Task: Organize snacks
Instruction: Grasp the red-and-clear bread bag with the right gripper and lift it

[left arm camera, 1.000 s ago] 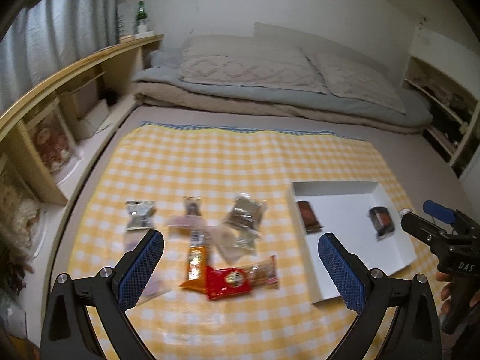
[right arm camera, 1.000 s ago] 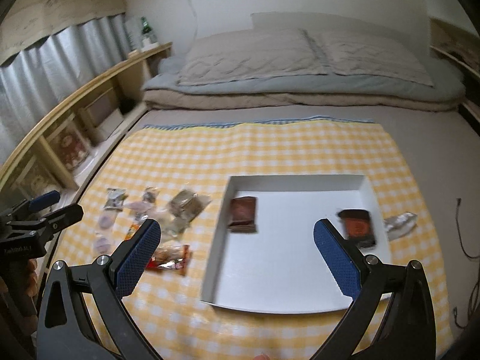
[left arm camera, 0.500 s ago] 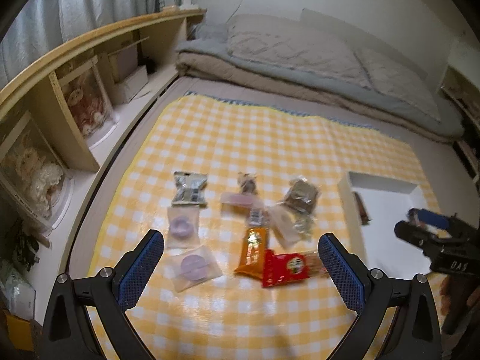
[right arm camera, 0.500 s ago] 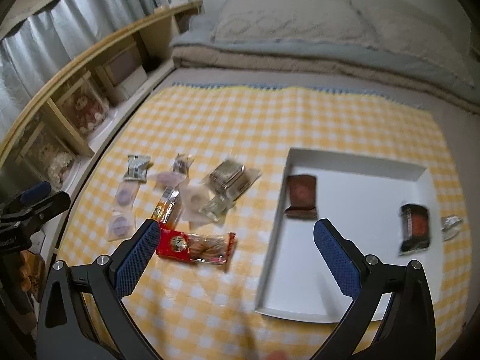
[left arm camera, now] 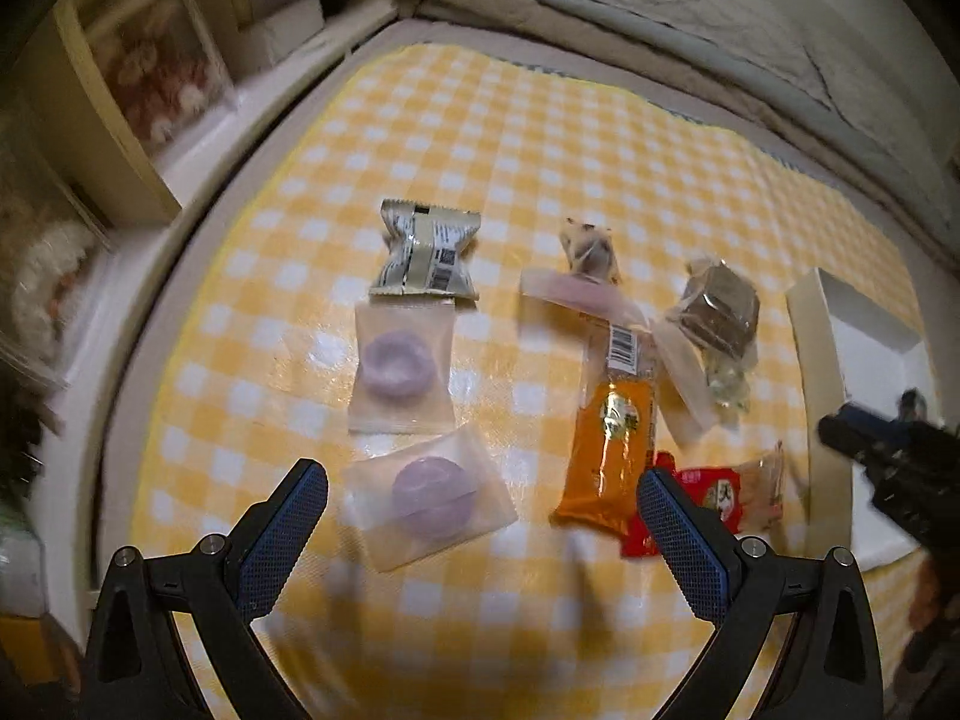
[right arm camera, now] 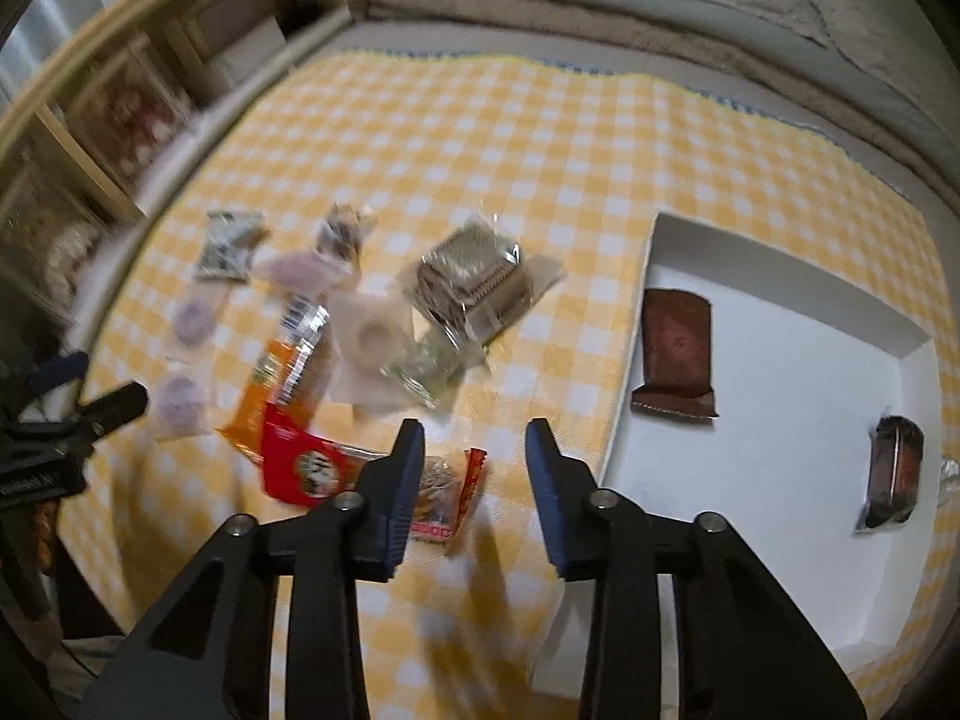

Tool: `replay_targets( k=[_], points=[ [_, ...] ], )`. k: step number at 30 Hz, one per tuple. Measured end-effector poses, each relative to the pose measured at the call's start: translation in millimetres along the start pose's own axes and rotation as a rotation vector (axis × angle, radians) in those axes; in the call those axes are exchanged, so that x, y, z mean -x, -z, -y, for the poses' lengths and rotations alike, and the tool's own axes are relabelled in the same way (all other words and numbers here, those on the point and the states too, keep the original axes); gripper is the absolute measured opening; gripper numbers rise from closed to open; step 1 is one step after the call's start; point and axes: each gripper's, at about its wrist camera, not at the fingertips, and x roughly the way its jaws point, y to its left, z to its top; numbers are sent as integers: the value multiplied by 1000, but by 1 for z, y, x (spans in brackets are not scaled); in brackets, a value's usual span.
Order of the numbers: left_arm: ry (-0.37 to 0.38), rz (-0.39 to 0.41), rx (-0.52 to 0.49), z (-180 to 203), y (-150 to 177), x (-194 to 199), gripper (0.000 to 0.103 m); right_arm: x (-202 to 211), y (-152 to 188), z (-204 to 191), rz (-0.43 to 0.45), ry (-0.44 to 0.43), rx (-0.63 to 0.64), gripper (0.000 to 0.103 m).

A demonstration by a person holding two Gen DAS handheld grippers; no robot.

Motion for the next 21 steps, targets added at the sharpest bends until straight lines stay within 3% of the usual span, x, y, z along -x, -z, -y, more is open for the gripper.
replay_targets(
  k=[3,6,11,21],
  points=[
    [48,14,14,-10,-7,-10,103,-19,-1,-10,-24,33,52,28],
    [51,50,-45,-13,-14,-18,99,-35,2,-20,-35,88,121,27],
    [124,4,-92,-16,-7,-38,89,-50,10,-26,-107,88,169,26],
    [202,-83,-151,-15,14,-48,84,-37,53,-24,-247,-32,177,26]
  ],
)
